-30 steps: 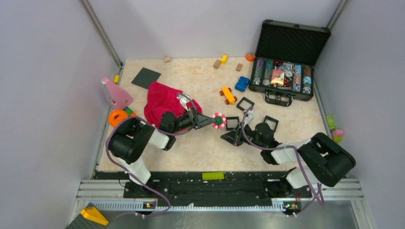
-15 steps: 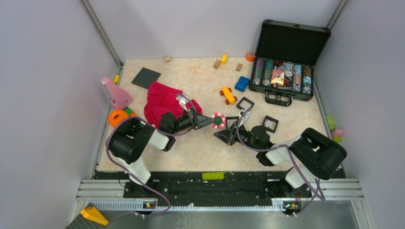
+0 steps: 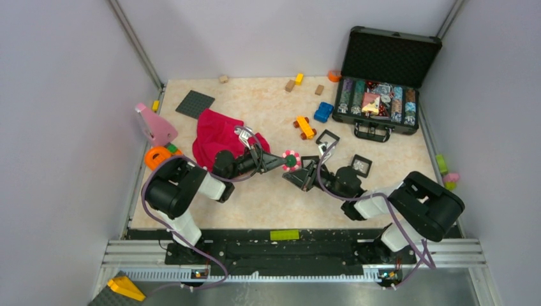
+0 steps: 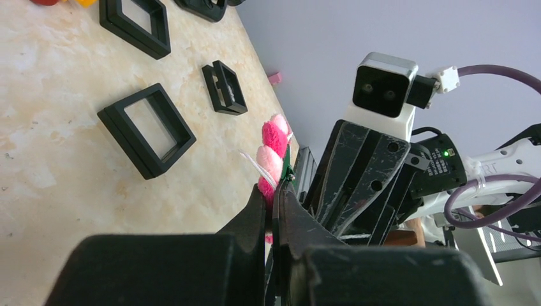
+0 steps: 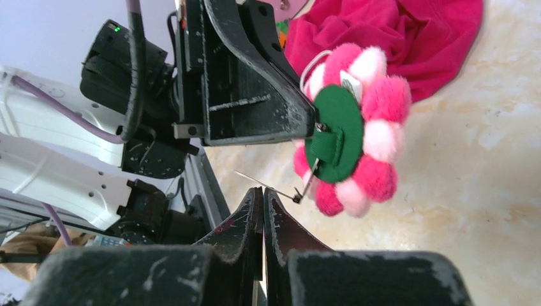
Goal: Remove the brooch from the garment
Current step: Close the brooch.
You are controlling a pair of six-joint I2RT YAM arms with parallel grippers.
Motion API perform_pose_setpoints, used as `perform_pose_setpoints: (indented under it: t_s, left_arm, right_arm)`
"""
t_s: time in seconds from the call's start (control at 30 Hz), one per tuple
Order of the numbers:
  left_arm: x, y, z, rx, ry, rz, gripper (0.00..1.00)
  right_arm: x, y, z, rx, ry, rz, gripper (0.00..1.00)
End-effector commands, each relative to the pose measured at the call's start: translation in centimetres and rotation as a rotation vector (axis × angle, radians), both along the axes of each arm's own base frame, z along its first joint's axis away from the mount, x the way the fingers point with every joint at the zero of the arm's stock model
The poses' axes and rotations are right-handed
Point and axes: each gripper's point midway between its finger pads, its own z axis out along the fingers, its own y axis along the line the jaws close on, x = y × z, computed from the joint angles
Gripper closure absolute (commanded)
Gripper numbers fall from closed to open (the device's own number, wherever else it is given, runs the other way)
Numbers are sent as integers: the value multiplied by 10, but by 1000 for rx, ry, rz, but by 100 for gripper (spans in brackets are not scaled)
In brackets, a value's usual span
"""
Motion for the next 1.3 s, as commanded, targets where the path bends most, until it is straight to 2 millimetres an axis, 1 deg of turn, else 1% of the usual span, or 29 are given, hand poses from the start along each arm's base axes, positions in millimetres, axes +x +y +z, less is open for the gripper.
perform_pose_setpoints:
  t_s: [0.0, 0.03, 0.1, 0.13, 0.2, 0.3, 0.37, 0.43, 0.5, 0.57, 0.63, 0.77, 0.87, 0.97, 1.03, 1.07, 1.17, 1.27]
  left_arm:
    - [-1, 0, 14, -11, -71, 5, 100]
    - [-2, 0, 14, -11, -72, 5, 100]
    - [-2, 0, 15, -10, -78, 5, 100]
    - [-3, 1, 14, -9, -79, 6, 100]
    - [-2, 1, 15, -5, -85, 11, 100]
    - [-3, 1, 15, 2, -90, 12, 100]
    - [-3, 1, 15, 6, -91, 12, 100]
    - [-4, 1, 15, 8, -94, 12, 100]
    - [-4, 1, 15, 9, -94, 11, 100]
    - [-4, 1, 15, 10, -96, 14, 100]
    - [-3, 1, 15, 12, -97, 15, 100]
    - [-3, 1, 15, 17, -96, 16, 100]
    - [-3, 2, 16, 20, -96, 20, 100]
    - [-3, 3, 15, 31, -94, 26, 100]
    - [-2, 3, 14, 43, -87, 33, 100]
    - [-1, 3, 11, 57, -73, 39, 100]
    - [3, 3, 6, 82, -42, 62, 100]
    - [5, 2, 4, 106, -14, 68, 100]
  right_arm:
    - [2, 9, 38, 76, -63, 7, 100]
    - [4, 9, 37, 72, -57, 1, 99]
    - [7, 8, 39, 69, -49, -16, 92]
    - [8, 7, 38, 65, -41, -24, 90]
    - [11, 7, 37, 61, -15, -36, 89]
    - [17, 2, 33, 51, 16, -77, 85]
    - [19, -4, 34, 52, 24, -110, 78]
    - [24, -9, 33, 38, 35, -147, 69]
    - [27, -12, 30, 7, 47, -171, 65]
    - [26, -15, 36, 16, 32, -173, 64]
    - [22, -14, 44, 15, 8, -143, 63]
    - [13, -9, 51, -43, -32, -68, 54]
    - [11, -20, 51, -83, -50, -69, 47]
    - [11, -34, 41, -179, -57, -98, 46]
    - [11, -43, 32, -253, -58, -116, 48]
    - [11, -46, 29, -282, -56, -121, 49]
    - [9, -49, 26, -329, -59, -110, 52]
    - [11, -45, 23, -357, -56, -94, 58]
